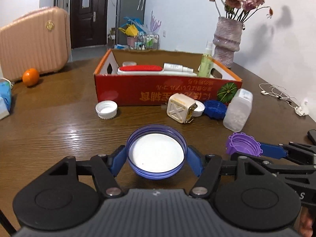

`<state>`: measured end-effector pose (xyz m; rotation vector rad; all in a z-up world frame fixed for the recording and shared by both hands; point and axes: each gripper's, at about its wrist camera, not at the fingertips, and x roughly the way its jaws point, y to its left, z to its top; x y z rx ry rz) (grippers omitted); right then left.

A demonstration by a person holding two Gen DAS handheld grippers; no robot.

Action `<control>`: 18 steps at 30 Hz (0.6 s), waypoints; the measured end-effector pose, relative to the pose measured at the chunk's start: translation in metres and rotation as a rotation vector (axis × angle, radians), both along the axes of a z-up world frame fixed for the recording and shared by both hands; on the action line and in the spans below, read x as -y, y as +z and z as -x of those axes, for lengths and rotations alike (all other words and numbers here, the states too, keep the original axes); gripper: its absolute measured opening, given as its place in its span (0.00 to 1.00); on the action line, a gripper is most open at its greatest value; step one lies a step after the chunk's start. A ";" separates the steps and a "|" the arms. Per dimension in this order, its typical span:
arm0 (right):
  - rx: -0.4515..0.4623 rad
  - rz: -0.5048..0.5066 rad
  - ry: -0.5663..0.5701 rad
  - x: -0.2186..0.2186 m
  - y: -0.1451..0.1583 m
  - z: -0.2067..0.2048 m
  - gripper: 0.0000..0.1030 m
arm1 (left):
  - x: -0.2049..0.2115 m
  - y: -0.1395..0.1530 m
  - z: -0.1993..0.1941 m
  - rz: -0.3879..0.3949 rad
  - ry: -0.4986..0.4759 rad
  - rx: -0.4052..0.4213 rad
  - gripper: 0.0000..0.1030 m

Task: Organize rigid objects
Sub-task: 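Grasp the blue-rimmed white jar lid with the left tool while the right tool grasps the purple cap, then lower the jar lid and purple cap into the box and open both tools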

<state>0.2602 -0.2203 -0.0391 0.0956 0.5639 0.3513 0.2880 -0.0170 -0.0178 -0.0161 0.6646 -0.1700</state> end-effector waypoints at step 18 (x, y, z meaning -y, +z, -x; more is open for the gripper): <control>0.125 0.013 -0.001 0.014 0.051 -0.013 0.50 | -0.003 0.051 -0.024 0.057 -0.047 0.094 0.65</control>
